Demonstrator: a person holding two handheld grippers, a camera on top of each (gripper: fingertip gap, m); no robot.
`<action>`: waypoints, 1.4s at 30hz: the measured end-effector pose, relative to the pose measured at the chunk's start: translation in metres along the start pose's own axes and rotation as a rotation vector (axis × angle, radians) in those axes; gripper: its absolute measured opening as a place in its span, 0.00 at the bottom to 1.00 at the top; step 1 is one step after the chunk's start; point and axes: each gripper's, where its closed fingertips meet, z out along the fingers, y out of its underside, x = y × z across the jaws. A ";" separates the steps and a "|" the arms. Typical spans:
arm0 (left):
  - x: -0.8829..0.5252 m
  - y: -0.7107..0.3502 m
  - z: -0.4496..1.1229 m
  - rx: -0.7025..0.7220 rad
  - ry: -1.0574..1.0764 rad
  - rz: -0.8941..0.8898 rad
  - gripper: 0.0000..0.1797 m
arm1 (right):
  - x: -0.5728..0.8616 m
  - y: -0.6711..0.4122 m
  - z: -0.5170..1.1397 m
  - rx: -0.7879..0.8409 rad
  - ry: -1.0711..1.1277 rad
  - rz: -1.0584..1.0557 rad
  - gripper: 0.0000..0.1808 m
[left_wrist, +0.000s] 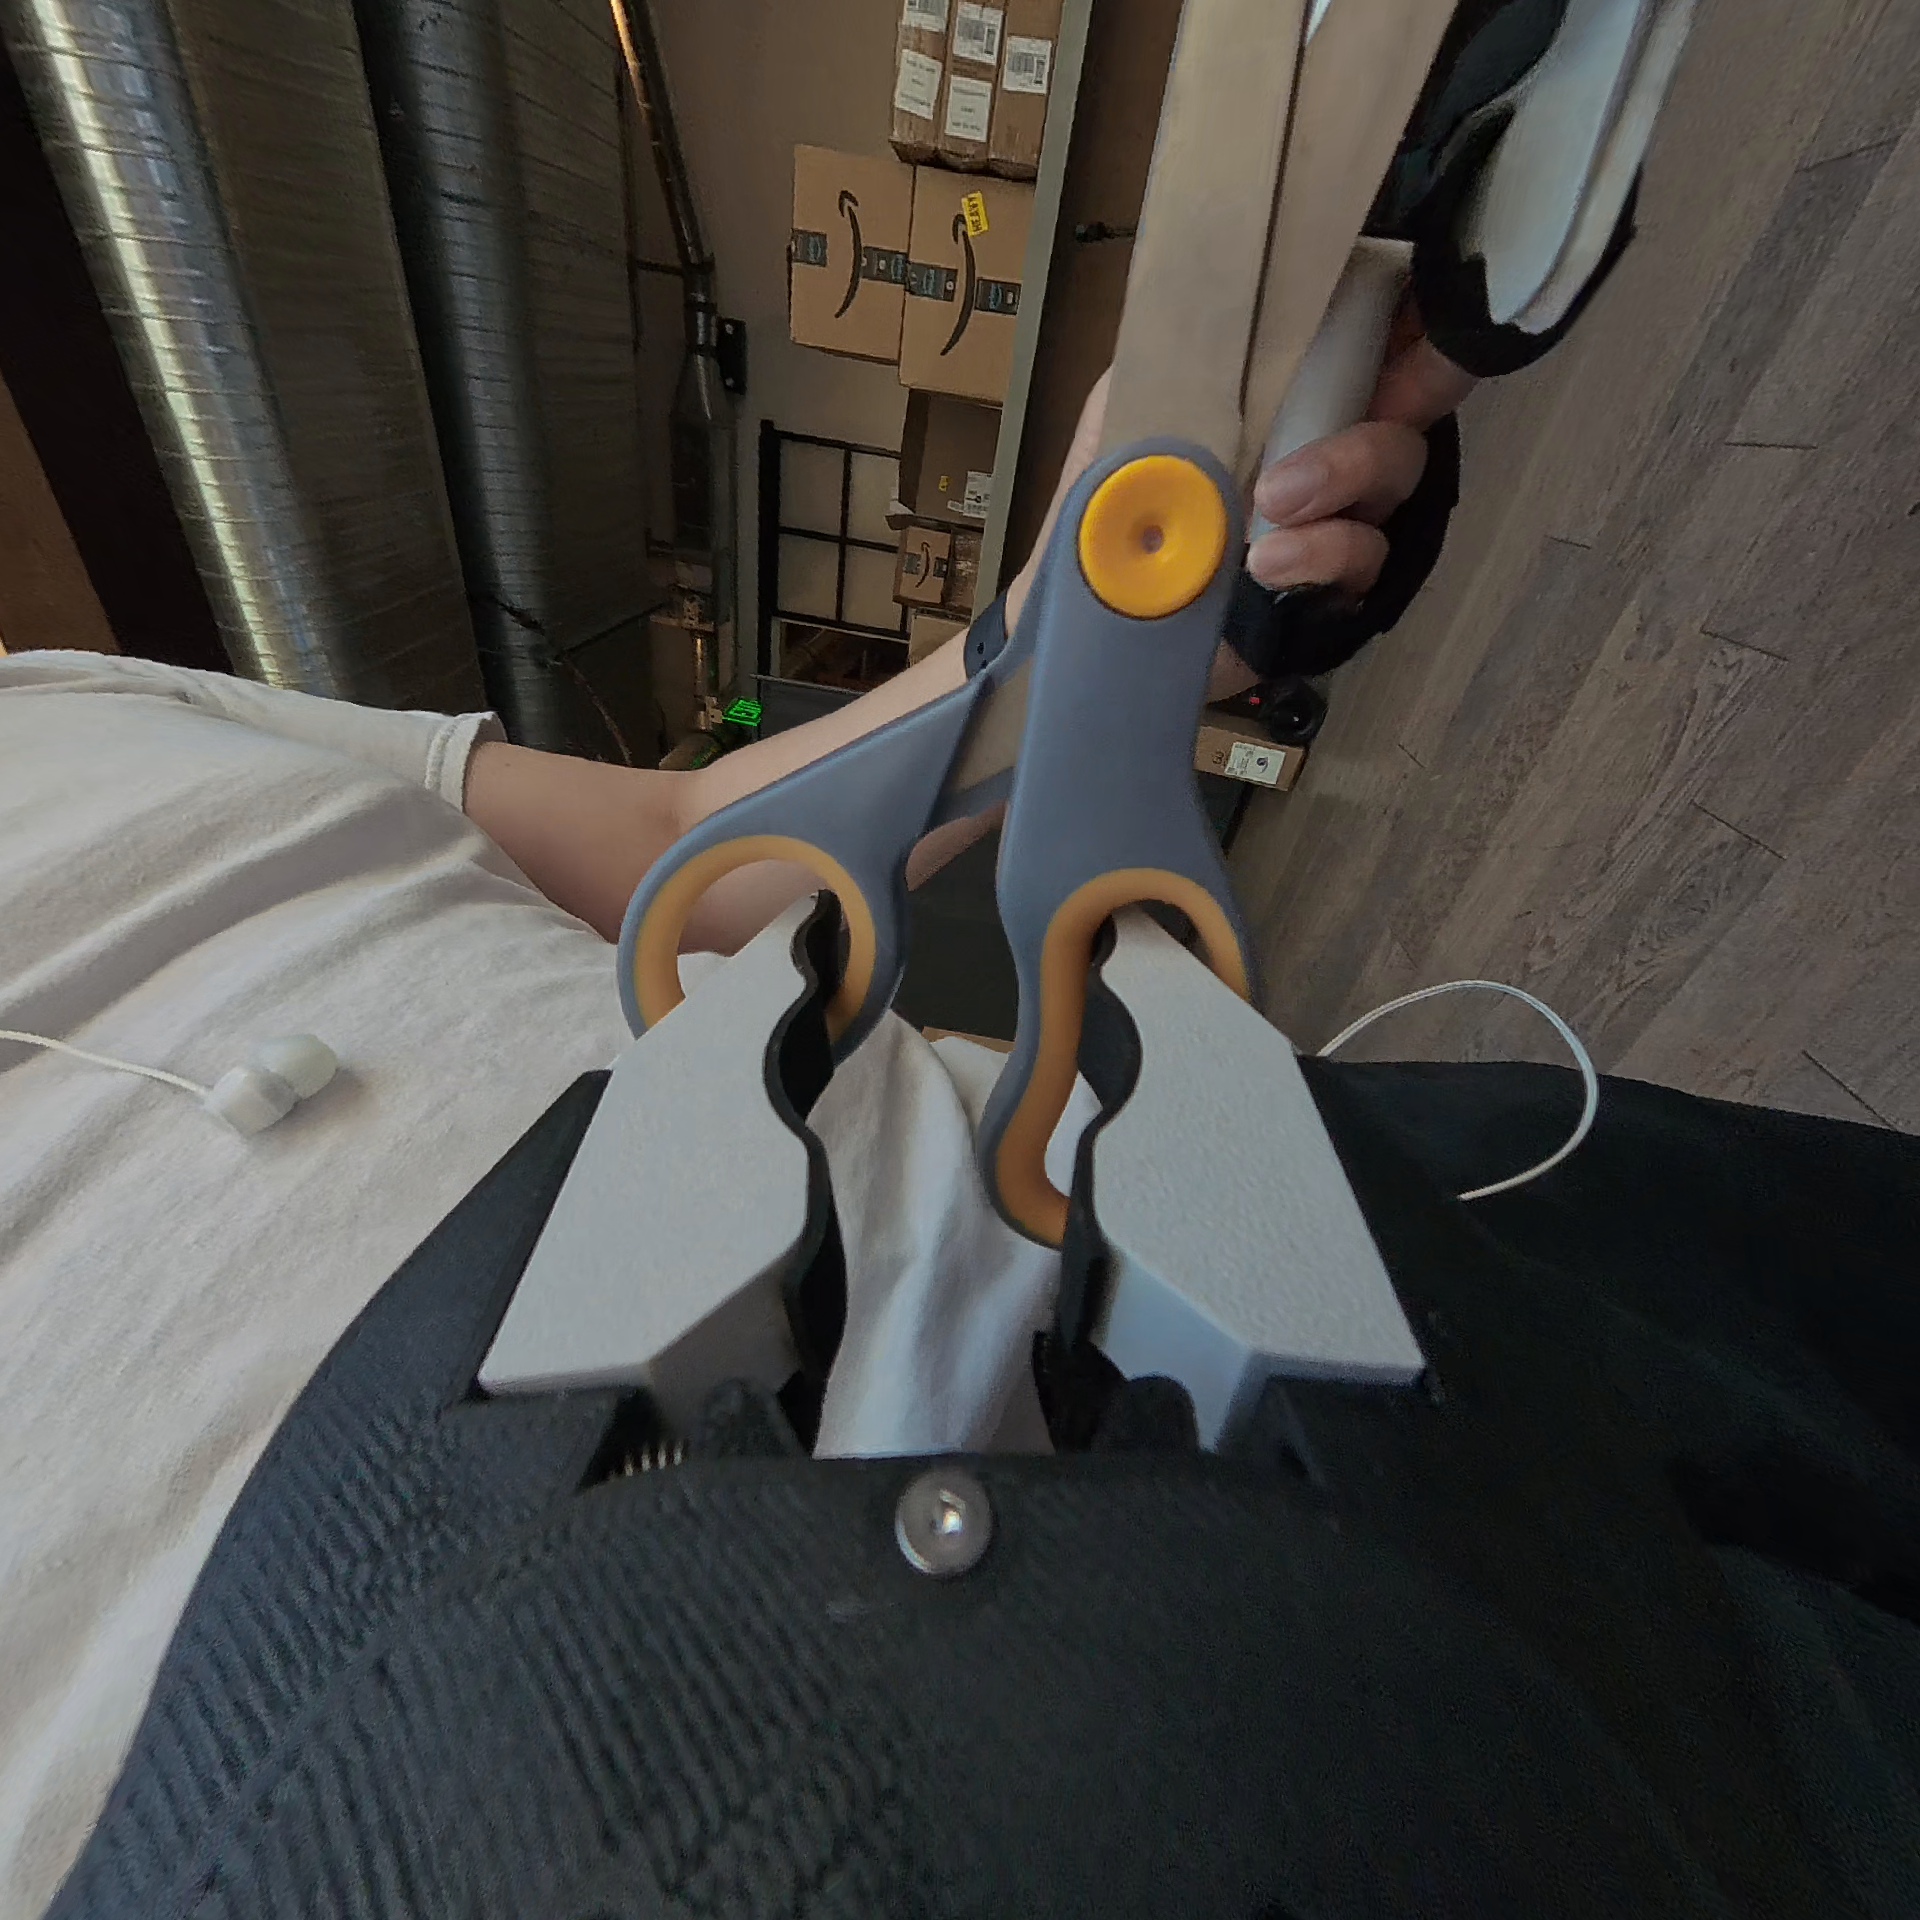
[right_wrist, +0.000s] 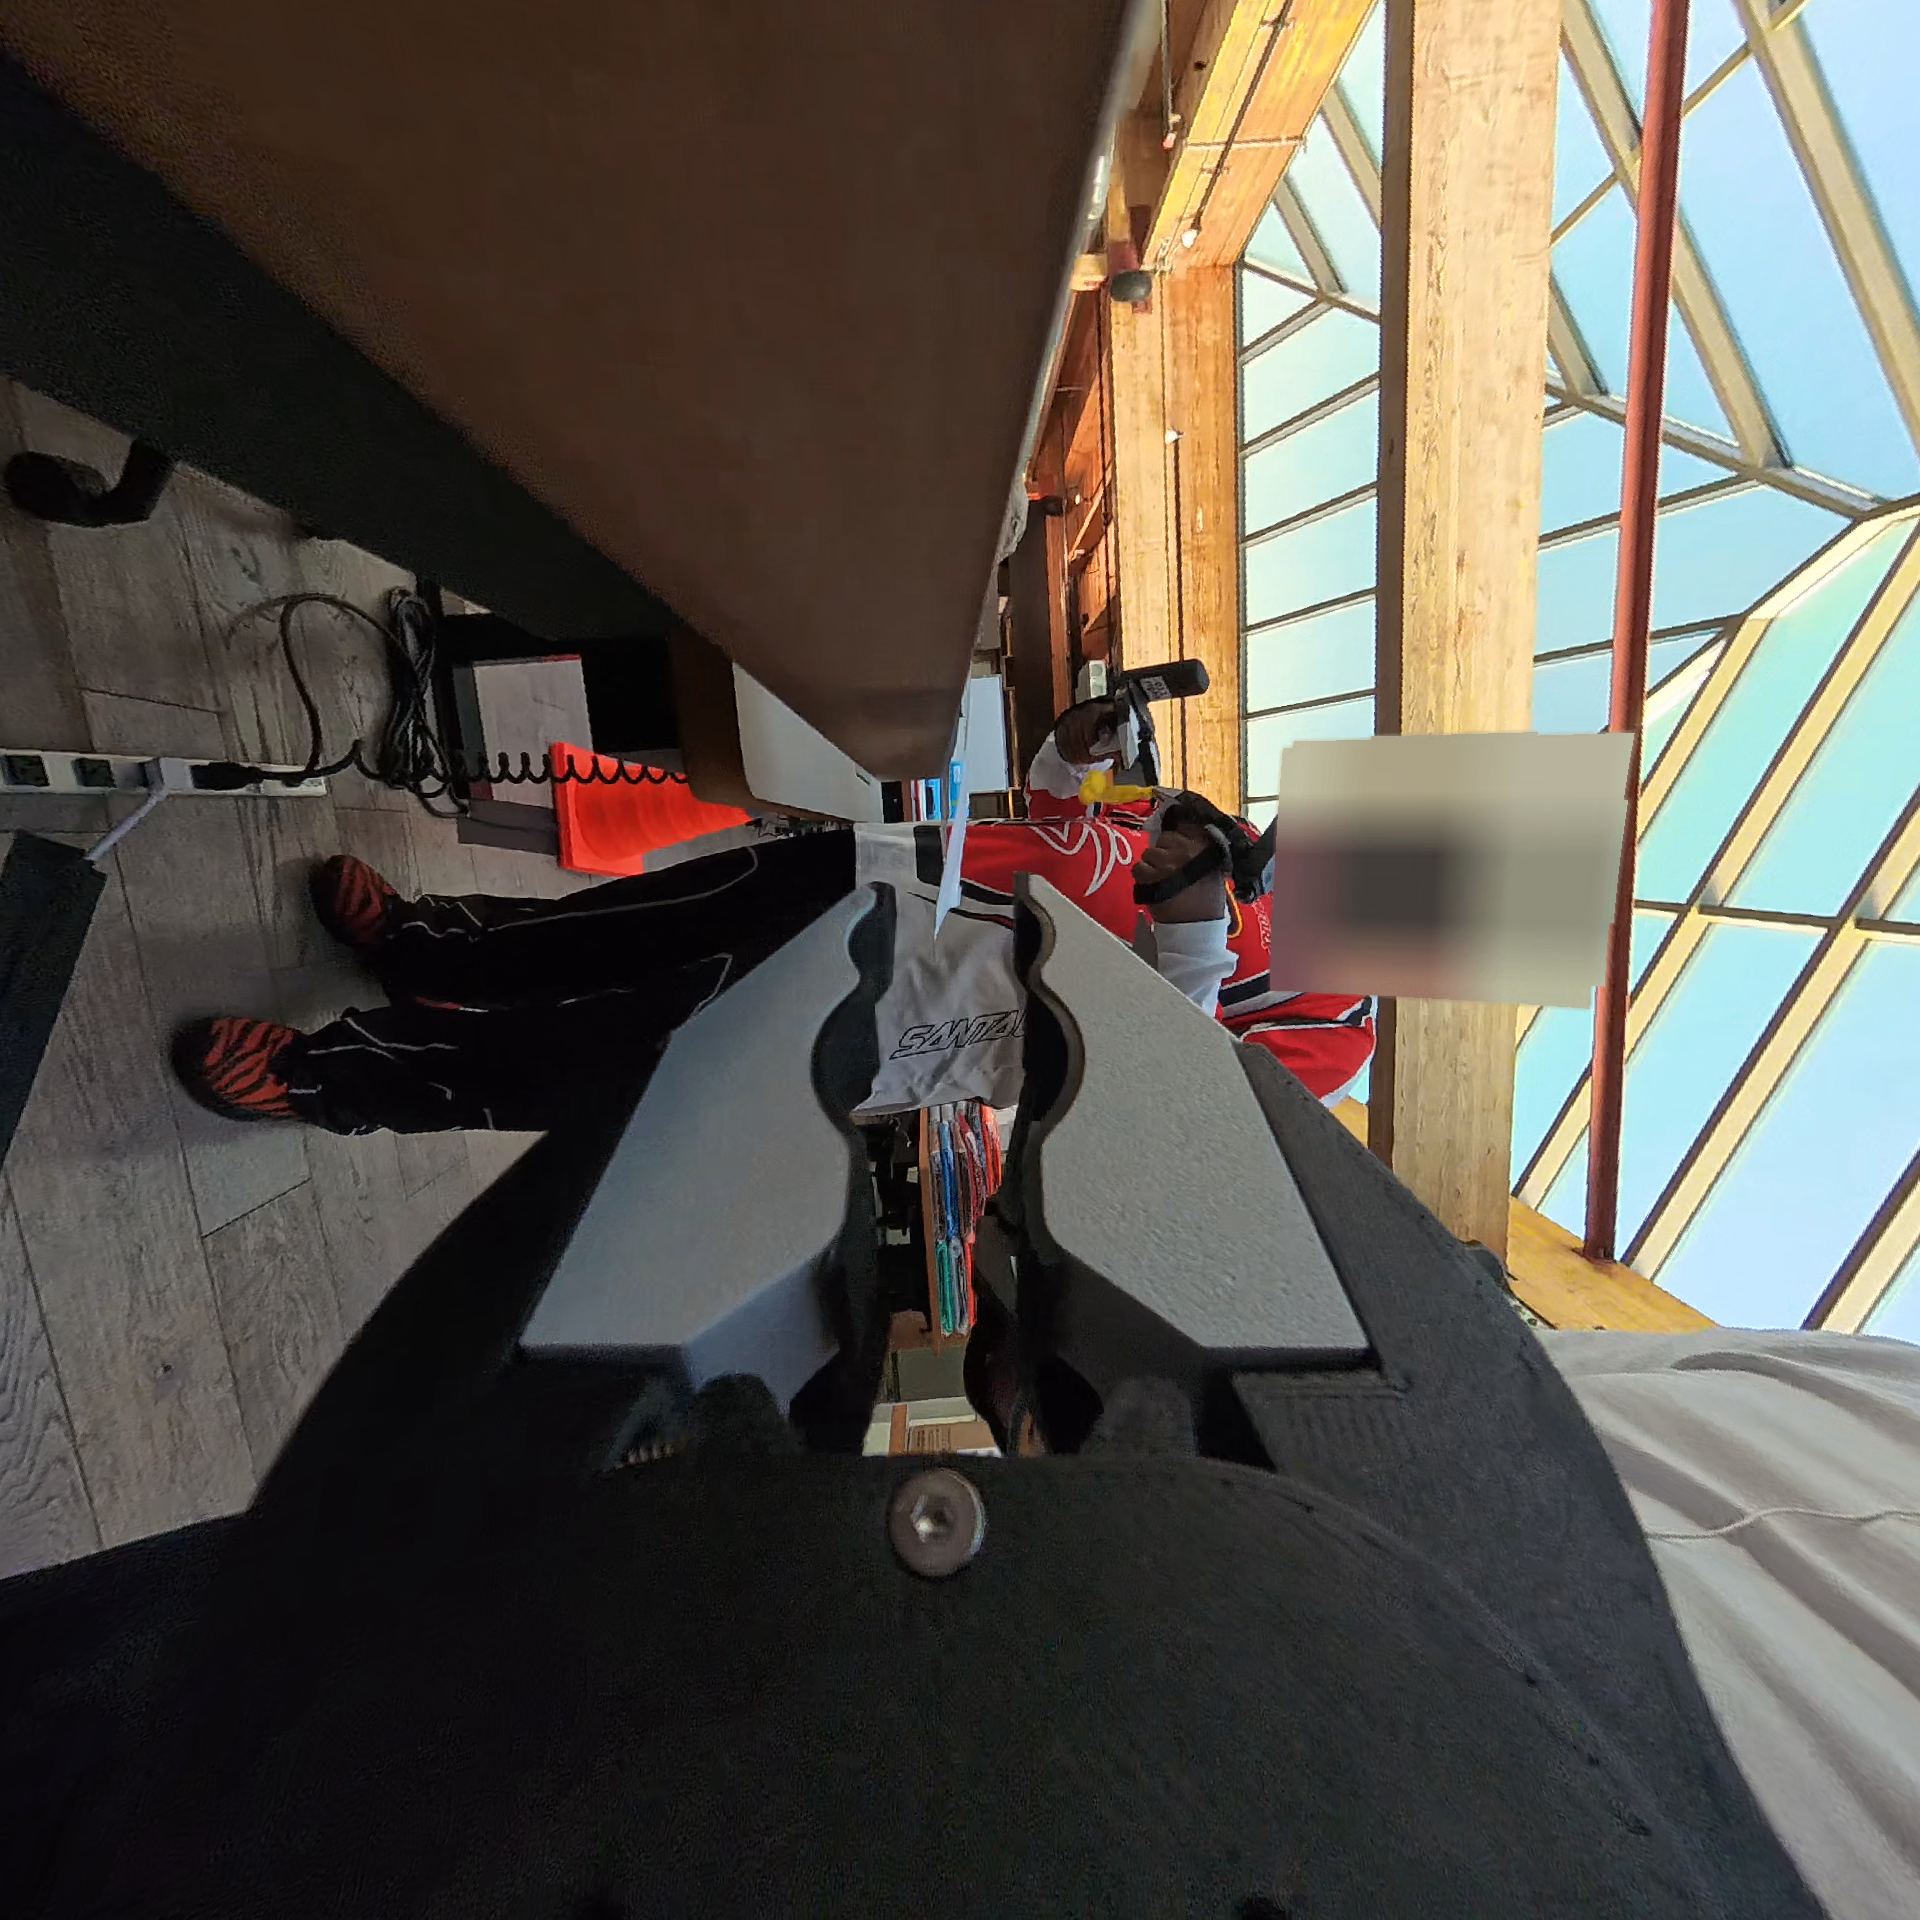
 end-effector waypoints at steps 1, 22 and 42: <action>0.004 0.000 0.001 0.005 0.011 -0.002 0.24 | 0.003 -0.001 0.001 0.008 0.018 -0.004 0.07; 0.023 0.002 0.019 -0.018 0.020 -0.053 0.24 | 0.016 0.029 0.006 0.007 -0.042 -0.082 0.00; 0.029 -0.002 0.016 -0.063 0.054 -0.040 0.24 | 0.010 0.045 0.002 -0.020 -0.077 -0.080 0.00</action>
